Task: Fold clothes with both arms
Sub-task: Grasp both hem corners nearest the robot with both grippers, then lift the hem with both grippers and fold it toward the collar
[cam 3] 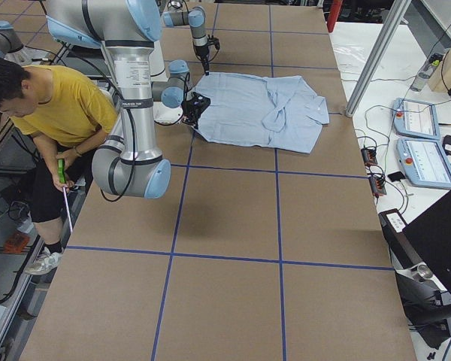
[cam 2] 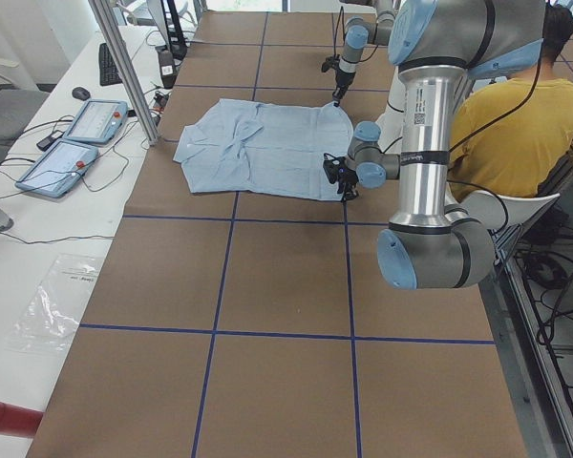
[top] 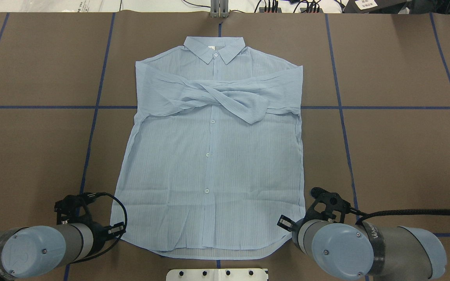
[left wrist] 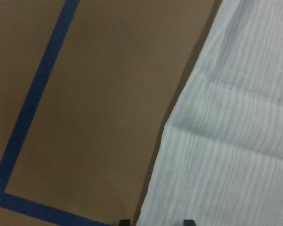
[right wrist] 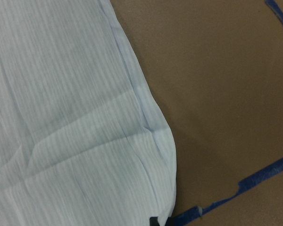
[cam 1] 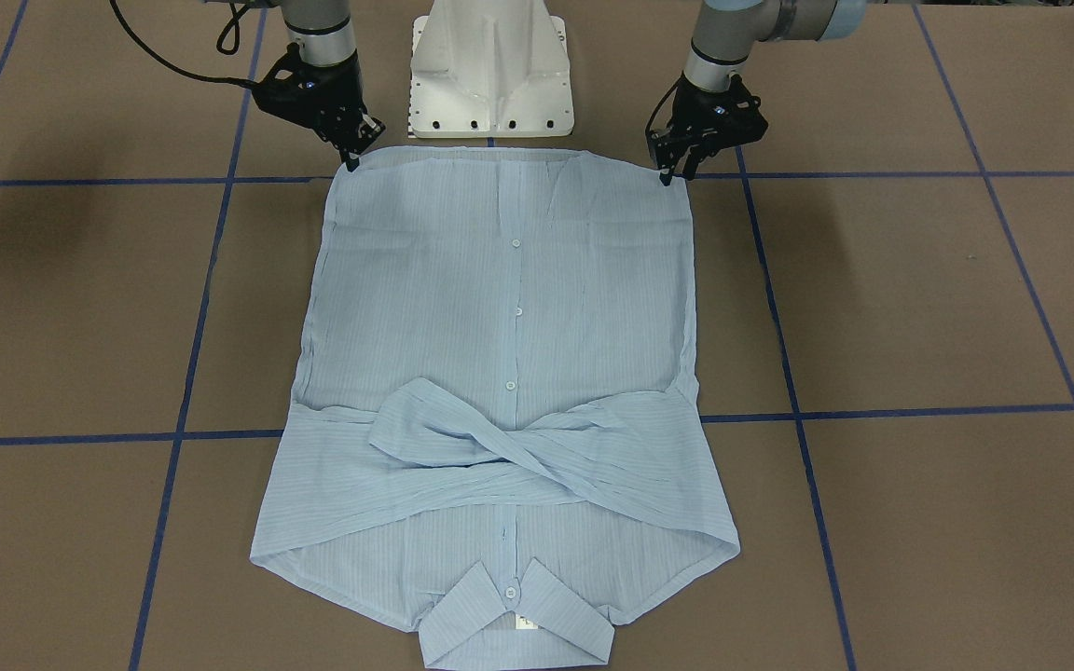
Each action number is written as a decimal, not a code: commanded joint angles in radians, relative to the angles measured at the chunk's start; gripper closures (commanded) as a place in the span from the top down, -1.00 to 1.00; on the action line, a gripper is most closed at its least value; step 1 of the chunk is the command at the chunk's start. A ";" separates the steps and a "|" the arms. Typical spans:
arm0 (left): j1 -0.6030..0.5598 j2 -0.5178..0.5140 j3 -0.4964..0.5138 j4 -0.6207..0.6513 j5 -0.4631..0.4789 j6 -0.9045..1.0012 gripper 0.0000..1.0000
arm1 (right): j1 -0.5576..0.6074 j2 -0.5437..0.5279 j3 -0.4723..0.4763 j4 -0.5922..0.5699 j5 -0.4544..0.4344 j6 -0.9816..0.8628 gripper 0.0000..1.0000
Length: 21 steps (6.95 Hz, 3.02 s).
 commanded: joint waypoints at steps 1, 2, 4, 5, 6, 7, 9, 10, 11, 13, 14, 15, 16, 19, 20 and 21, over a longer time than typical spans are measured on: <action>-0.001 0.000 0.000 0.000 0.000 0.000 -0.86 | 0.000 -0.003 -0.001 0.000 -0.001 0.001 -1.00; -0.002 0.002 0.000 0.000 0.000 0.000 -1.00 | 0.000 -0.004 -0.003 0.002 -0.002 0.001 -1.00; -0.007 0.000 -0.018 0.000 0.000 0.000 -1.00 | 0.000 -0.004 -0.003 0.000 -0.002 0.001 -1.00; -0.008 -0.001 -0.037 0.000 -0.008 0.001 -1.00 | 0.002 -0.003 -0.001 0.000 -0.002 0.001 -1.00; -0.010 0.000 -0.072 0.003 -0.023 0.001 -1.00 | 0.003 -0.004 0.010 0.000 0.001 0.001 -1.00; -0.010 -0.001 -0.110 0.014 -0.035 0.000 -1.00 | 0.014 -0.010 0.031 0.000 0.004 0.001 -1.00; -0.013 0.017 -0.217 0.016 -0.045 -0.049 -1.00 | 0.014 -0.129 0.161 -0.002 0.006 0.001 -1.00; -0.014 0.037 -0.286 0.017 -0.045 -0.087 -1.00 | 0.012 -0.166 0.218 -0.006 0.006 0.002 -1.00; -0.016 0.075 -0.372 0.017 -0.046 -0.100 -1.00 | 0.014 -0.174 0.262 -0.009 0.009 0.005 -1.00; -0.121 0.034 -0.396 0.014 -0.144 -0.074 -1.00 | 0.047 -0.179 0.295 -0.011 -0.016 0.008 -1.00; -0.233 -0.065 -0.323 0.019 -0.182 -0.004 -1.00 | 0.123 -0.106 0.269 -0.009 0.001 -0.022 -1.00; -0.316 -0.164 -0.214 0.034 -0.233 0.099 -1.00 | 0.217 0.011 0.178 -0.012 0.033 -0.117 -1.00; -0.405 -0.270 -0.096 0.034 -0.238 0.153 -1.00 | 0.351 0.093 0.078 -0.012 0.165 -0.198 -1.00; -0.548 -0.346 0.055 0.022 -0.238 0.297 -1.00 | 0.604 0.212 -0.151 -0.003 0.309 -0.442 -1.00; -0.565 -0.383 0.114 0.005 -0.238 0.314 -1.00 | 0.639 0.265 -0.249 0.000 0.308 -0.488 -1.00; -0.599 -0.420 0.177 -0.019 -0.238 0.324 -1.00 | 0.679 0.317 -0.347 0.003 0.308 -0.521 -1.00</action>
